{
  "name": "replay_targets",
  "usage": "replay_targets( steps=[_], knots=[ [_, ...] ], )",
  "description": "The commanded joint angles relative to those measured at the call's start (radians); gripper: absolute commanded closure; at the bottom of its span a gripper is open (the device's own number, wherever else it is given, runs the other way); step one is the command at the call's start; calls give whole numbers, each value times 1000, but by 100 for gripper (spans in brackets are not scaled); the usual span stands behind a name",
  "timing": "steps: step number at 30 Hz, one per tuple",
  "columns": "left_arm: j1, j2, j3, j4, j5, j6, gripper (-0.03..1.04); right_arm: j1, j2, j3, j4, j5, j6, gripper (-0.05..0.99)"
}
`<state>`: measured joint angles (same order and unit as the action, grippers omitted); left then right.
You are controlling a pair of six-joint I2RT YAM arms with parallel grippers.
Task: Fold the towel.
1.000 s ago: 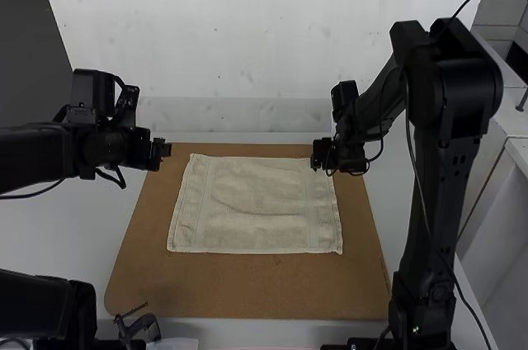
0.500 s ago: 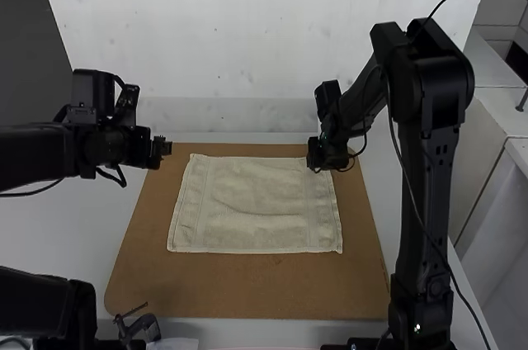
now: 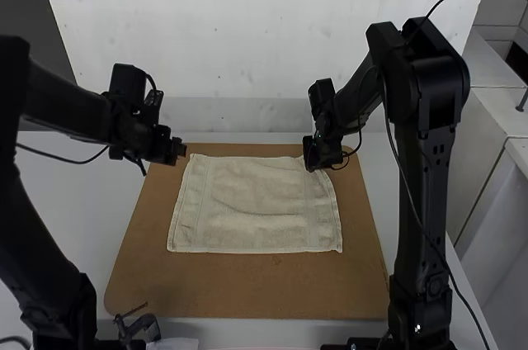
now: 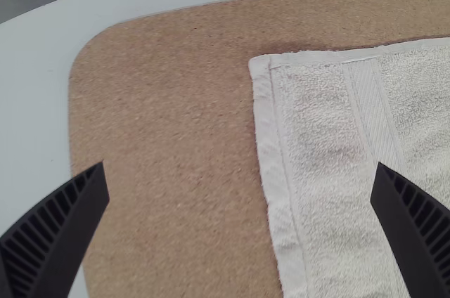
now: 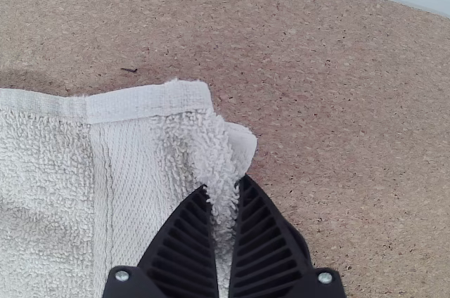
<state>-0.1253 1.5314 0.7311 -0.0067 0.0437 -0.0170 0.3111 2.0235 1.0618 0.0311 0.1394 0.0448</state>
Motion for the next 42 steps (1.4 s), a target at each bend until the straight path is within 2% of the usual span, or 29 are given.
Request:
replay_targets(
  steps=[1, 5, 10, 15, 17, 21, 23, 24, 25, 27, 28, 32, 37, 42],
  knots=[
    [-36, 133, 116, 2, -61, -23, 6, -40, 76, -10, -7, 77, 7, 92],
    [-68, 256, 215, -16, -143, -28, 7, -46, 75, -23, -7, 77, 4, 92],
    [-85, 371, 309, -41, -165, -37, 10, -47, 72, -34, -5, 78, -3, 92],
    [-85, 455, 409, -119, -142, -46, 10, -49, 75, -34, 0, 78, -3, 92],
    [-82, 480, 435, -139, -97, -60, 10, -47, 76, -37, 3, 78, -3, 92],
    [-74, 558, 504, -203, -57, -89, 10, -44, 81, -39, 12, 80, -3, 92],
    [-68, 598, 548, -274, -18, -97, 22, -46, 81, -42, 15, 81, -5, 92],
    [-63, 619, 570, -314, 8, -106, 35, -47, 81, -43, 16, 83, -5, 92],
    [-60, 641, 591, -354, 36, -107, 55, -49, 80, -45, 16, 83, -6, 92],
    [-60, 674, 608, -381, 41, -109, 89, -53, 76, -49, 18, 91, -10, 92],
    [-63, 681, 607, -381, 41, -107, 100, -55, 75, -51, 21, 92, -10, 92],
    [-65, 682, 608, -400, 56, -109, 100, -63, 73, -54, 30, 91, -10, 92],
    [-63, 638, 607, -426, 70, -136, 100, -63, 49, -57, 75, 89, -5, 92],
    [-82, 556, 603, -450, 78, -161, 100, -44, -6, -60, 102, 88, 12, 92]
  ],
)
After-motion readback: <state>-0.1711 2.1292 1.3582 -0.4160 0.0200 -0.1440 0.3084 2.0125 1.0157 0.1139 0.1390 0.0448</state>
